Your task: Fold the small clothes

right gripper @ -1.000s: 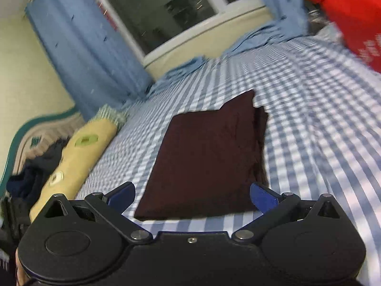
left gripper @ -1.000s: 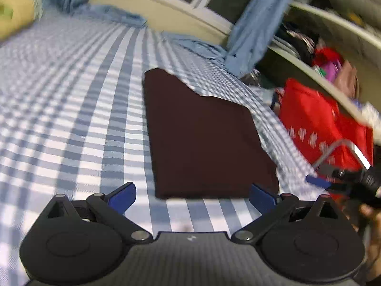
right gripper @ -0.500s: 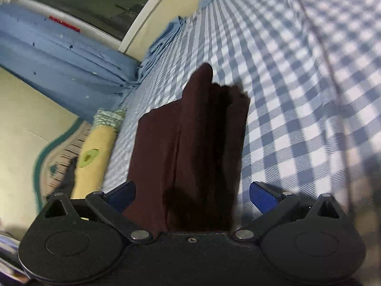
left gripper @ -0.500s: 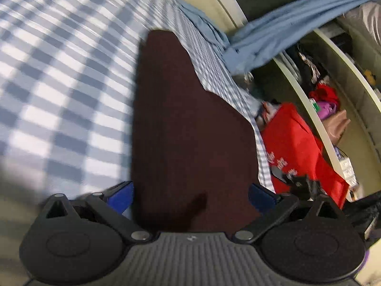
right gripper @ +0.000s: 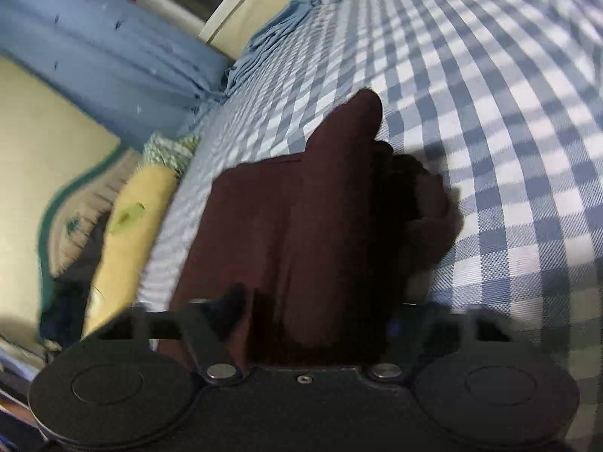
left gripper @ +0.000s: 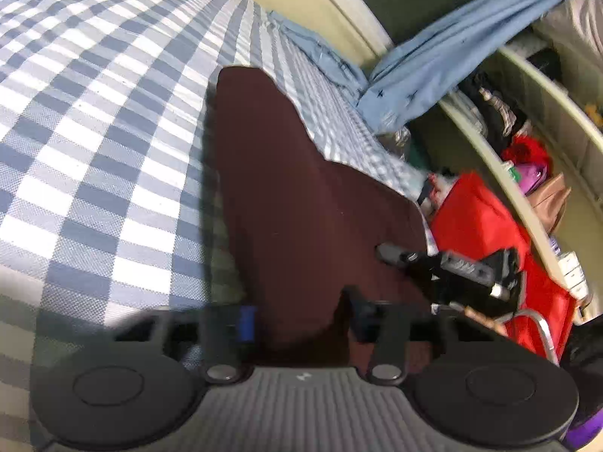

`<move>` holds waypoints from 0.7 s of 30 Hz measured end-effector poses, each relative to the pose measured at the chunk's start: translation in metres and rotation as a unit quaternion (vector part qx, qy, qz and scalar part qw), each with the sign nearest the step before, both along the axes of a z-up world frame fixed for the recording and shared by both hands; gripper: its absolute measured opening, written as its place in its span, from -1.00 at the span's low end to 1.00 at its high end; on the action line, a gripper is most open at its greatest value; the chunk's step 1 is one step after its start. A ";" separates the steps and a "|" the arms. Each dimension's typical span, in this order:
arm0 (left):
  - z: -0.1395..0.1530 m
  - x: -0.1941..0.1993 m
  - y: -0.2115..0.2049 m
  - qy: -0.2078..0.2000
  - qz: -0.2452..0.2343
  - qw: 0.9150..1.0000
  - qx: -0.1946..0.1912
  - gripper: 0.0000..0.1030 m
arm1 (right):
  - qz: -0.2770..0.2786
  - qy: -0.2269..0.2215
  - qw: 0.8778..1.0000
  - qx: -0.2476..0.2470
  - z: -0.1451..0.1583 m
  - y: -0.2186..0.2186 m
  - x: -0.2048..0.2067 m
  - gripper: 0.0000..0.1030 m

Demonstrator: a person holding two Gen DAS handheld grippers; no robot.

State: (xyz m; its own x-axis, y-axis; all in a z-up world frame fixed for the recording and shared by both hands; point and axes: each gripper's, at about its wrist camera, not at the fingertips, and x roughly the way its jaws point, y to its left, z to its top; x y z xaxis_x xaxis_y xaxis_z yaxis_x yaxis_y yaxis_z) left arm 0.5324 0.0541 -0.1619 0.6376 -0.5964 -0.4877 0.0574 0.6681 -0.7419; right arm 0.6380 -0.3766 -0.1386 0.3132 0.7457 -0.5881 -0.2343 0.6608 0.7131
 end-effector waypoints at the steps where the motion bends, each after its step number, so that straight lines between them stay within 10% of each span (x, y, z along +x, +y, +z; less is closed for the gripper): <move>1: 0.002 -0.003 0.002 -0.007 0.001 1.000 -0.003 -0.36 | -0.003 -0.013 1.000 -0.010 0.002 0.003 -0.005 -0.27; 11: 0.056 -0.046 0.035 -0.078 0.009 0.997 0.013 -0.42 | 0.032 -0.128 0.991 -0.010 0.080 0.068 -0.057 -0.50; 21: 0.097 -0.139 0.142 -0.095 0.036 0.992 0.076 -0.41 | 0.048 -0.131 0.989 0.042 0.100 0.180 -0.111 -0.51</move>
